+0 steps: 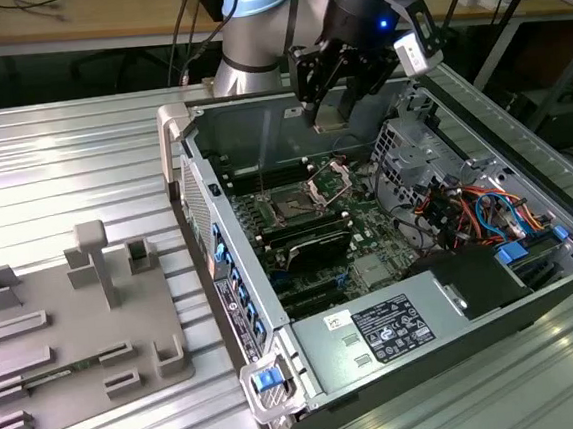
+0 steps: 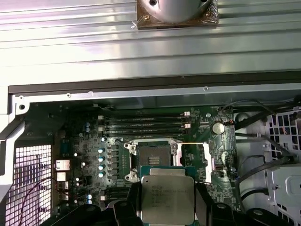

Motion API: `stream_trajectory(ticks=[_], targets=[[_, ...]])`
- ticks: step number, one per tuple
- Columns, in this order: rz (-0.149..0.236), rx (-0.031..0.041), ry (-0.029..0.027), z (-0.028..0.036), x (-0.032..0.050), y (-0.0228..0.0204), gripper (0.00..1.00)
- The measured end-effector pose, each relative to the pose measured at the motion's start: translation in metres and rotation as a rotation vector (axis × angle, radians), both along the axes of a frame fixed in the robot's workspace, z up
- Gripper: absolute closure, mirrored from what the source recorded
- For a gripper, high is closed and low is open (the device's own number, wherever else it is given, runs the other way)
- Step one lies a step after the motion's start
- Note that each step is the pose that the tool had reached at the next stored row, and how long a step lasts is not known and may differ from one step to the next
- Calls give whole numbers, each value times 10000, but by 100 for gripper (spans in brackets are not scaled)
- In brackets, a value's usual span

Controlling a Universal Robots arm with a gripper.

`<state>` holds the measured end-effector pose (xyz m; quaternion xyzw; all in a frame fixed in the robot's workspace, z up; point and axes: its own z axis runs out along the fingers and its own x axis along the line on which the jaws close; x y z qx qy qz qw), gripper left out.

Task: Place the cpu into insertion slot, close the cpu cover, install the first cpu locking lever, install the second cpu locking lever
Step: 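Place the cpu into insertion slot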

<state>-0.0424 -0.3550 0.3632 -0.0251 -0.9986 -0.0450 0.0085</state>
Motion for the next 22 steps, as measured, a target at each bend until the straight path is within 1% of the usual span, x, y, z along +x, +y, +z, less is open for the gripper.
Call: stream_trajectory(ticks=[11,14,17,22], targets=[[-11,-1,1,0,-9,0,45],[-92,-1,1,0,-14,0,45],[-359,-1,1,0,-25,0,45],[-373,-1,1,0,-26,0,45]])
